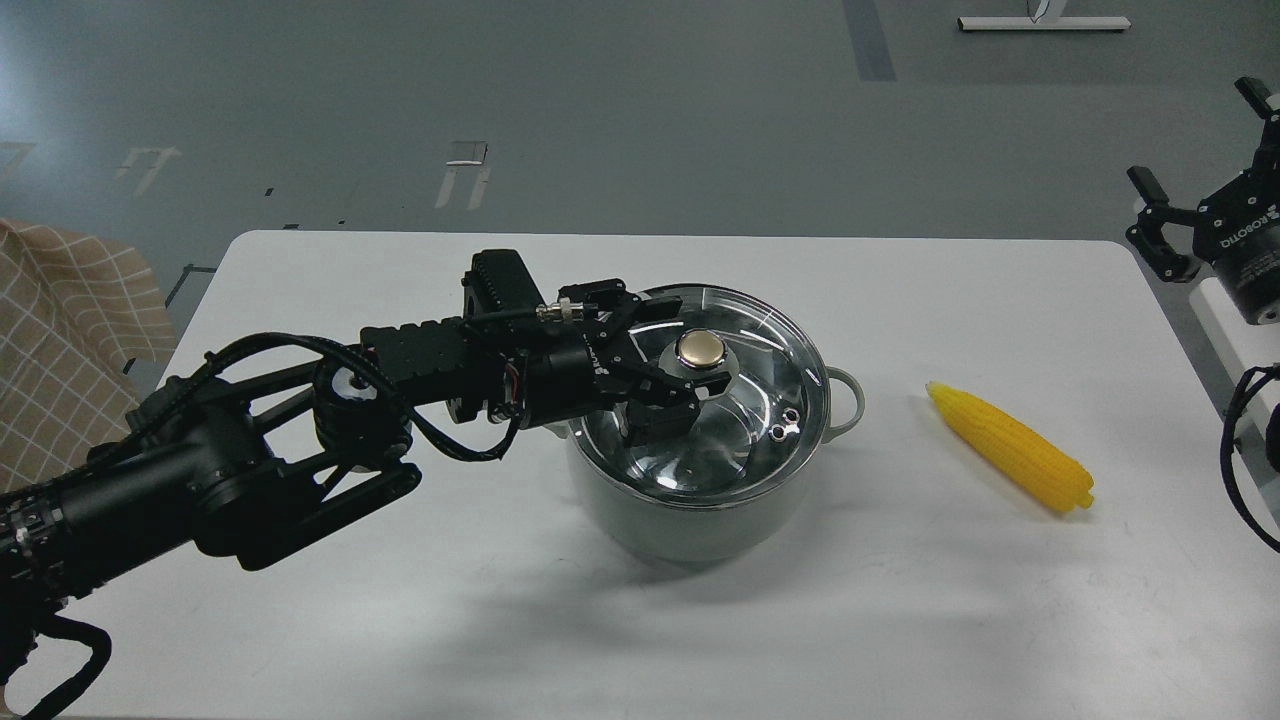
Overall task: Open pot and put corn in
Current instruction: 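Lift the glass lid off the pot with the left gripper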
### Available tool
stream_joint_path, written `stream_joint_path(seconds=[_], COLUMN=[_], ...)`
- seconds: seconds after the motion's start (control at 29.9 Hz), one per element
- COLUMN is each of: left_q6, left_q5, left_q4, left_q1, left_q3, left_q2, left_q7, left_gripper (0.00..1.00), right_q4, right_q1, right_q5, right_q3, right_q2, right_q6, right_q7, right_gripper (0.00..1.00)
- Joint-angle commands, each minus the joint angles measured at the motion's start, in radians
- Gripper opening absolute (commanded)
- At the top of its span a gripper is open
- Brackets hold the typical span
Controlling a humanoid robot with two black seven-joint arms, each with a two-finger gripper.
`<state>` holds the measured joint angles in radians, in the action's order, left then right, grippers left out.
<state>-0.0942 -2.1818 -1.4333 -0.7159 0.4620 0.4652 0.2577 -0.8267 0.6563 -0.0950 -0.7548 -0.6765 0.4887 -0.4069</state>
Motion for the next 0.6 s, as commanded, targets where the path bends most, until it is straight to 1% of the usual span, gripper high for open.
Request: stream_joint_path(seconds=[0.0, 0.07, 0.13, 0.2, 0.23, 0.3, 0.33, 0.4, 0.47, 0.5, 0.57], left_q6=[-0.001, -0.001, 0.001, 0.001, 0.001, 0.001, 0.001, 0.001, 0.001, -0.001, -0.001], left_q5=[0.000, 0.000, 0.000, 0.000, 0.000, 0.000, 0.000, 0.000, 0.000, 0.000, 0.000], left_q4=[0.002, 0.007, 0.017, 0.019, 0.022, 0.024, 0.024, 0.024, 0.024, 0.024, 0.024], left_q1=[0.009, 0.009, 0.009, 0.009, 0.009, 0.009, 0.009, 0.009, 0.009, 0.009, 0.007], left_q3=[0.001, 0.001, 0.003, 0.003, 0.004, 0.006, 0.004, 0.004, 0.003, 0.003, 0.006], left_q2=[0.000, 0.000, 0.000, 0.000, -0.002, -0.002, -0.005, -0.013, -0.016, -0.016, -0.011], left_q7=[0.000, 0.000, 0.000, 0.000, 0.000, 0.000, 0.000, 0.000, 0.000, 0.000, 0.000], left_gripper=[0.87, 0.80, 0.65, 0.58, 0.53, 0.50, 0.46, 0.43, 0.32, 0.20, 0.16], right_q4=[0.000, 0.000, 0.000, 0.000, -0.002, 0.000, 0.000, 0.000, 0.000, 0.000, 0.000], right_q1=[-0.004, -0.004, -0.006, -0.006, -0.006, -0.006, -0.006, -0.006, -0.006, -0.006, -0.006], right_q5=[0.000, 0.000, 0.001, 0.000, 0.000, 0.000, 0.000, 0.001, 0.001, 0.000, 0.000], right_q3=[0.000, 0.000, 0.000, 0.000, 0.000, 0.000, 0.000, 0.000, 0.000, 0.000, 0.000], right_q2=[0.000, 0.000, 0.000, 0.000, 0.000, 0.000, 0.000, 0.000, 0.000, 0.000, -0.002], right_q6=[0.000, 0.000, 0.000, 0.000, 0.000, 0.000, 0.000, 0.000, 0.000, 0.000, 0.000], right_q7=[0.000, 0.000, -0.001, 0.000, 0.000, -0.001, 0.000, 0.000, 0.000, 0.000, 0.000], right_gripper=[1.00, 1.00, 1.00, 1.00, 1.00, 1.00, 1.00, 1.00, 1.00, 1.00, 1.00])
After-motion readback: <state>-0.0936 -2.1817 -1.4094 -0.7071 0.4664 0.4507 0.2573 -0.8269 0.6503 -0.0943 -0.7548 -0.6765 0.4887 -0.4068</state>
